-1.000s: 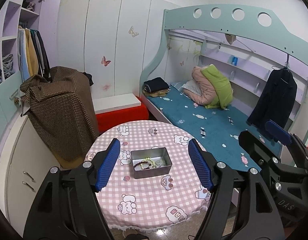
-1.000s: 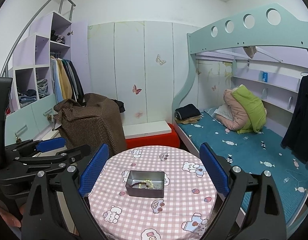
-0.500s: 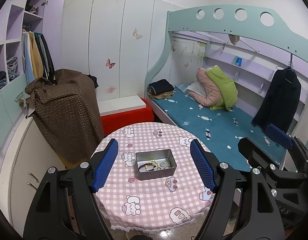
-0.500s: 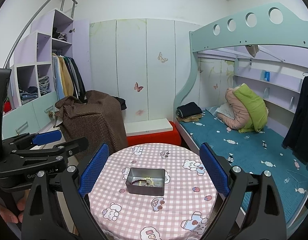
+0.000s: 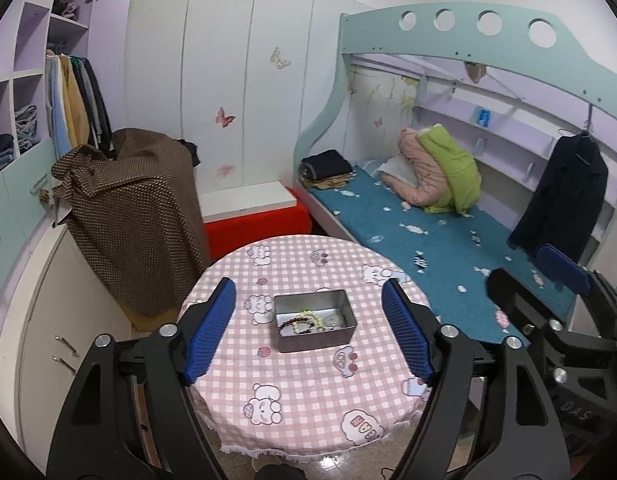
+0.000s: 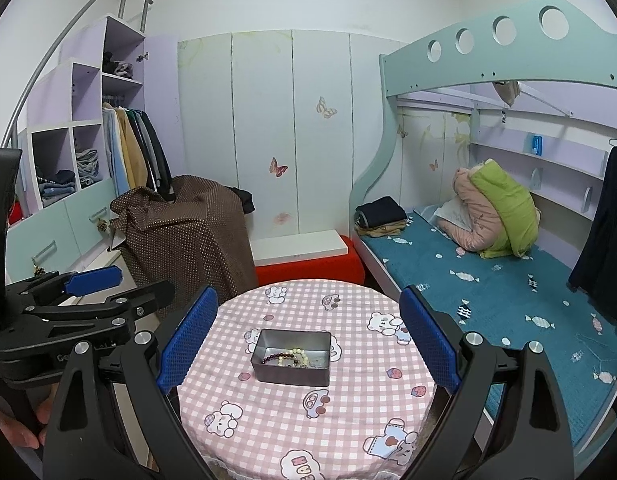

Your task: Organize jewelry

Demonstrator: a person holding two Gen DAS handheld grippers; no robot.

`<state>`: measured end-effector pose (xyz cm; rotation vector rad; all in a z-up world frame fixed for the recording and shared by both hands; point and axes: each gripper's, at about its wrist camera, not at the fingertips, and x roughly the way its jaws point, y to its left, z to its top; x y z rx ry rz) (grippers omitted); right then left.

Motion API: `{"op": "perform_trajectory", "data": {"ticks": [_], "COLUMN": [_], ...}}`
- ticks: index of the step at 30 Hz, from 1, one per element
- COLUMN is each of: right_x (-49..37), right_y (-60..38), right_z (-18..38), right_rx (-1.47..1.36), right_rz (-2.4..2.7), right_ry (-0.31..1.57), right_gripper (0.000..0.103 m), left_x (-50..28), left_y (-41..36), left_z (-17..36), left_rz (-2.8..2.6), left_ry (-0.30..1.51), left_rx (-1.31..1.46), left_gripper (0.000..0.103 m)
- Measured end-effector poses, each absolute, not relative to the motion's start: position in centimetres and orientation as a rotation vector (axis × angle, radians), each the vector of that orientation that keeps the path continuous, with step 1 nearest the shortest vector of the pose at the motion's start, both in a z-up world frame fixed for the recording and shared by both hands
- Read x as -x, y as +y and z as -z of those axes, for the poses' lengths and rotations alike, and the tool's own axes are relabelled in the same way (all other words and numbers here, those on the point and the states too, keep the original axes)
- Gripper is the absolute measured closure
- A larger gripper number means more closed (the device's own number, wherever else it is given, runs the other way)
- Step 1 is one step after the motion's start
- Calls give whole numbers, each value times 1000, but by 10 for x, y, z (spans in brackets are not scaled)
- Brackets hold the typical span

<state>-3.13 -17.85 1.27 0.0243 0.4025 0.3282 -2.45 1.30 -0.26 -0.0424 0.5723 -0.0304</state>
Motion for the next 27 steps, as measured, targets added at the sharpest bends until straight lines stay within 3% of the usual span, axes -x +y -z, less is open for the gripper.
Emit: {"op": "perform_trajectory", "data": {"ticks": [14, 18, 21, 27], "right_x": [-4, -20, -35, -82], "right_y": [-229, -244, -251, -255], "right_z": [51, 72, 87, 118], "right_rx": [-118, -192, -205, -149], "right_rz": [-220, -211, -139, -2], "right_ry": [659, 705, 737, 746], "right_gripper": [8, 8, 8, 8], "left_x": [-24, -37, -52, -94], "left_y": [48, 68, 88, 146], "left_z": [65, 93, 121, 190], "left_rz": [-41, -55, -95, -143], "left_ry": [780, 837, 879, 1004], "left_rx": [151, 195, 207, 341], "left_gripper": [21, 21, 14, 14]}}
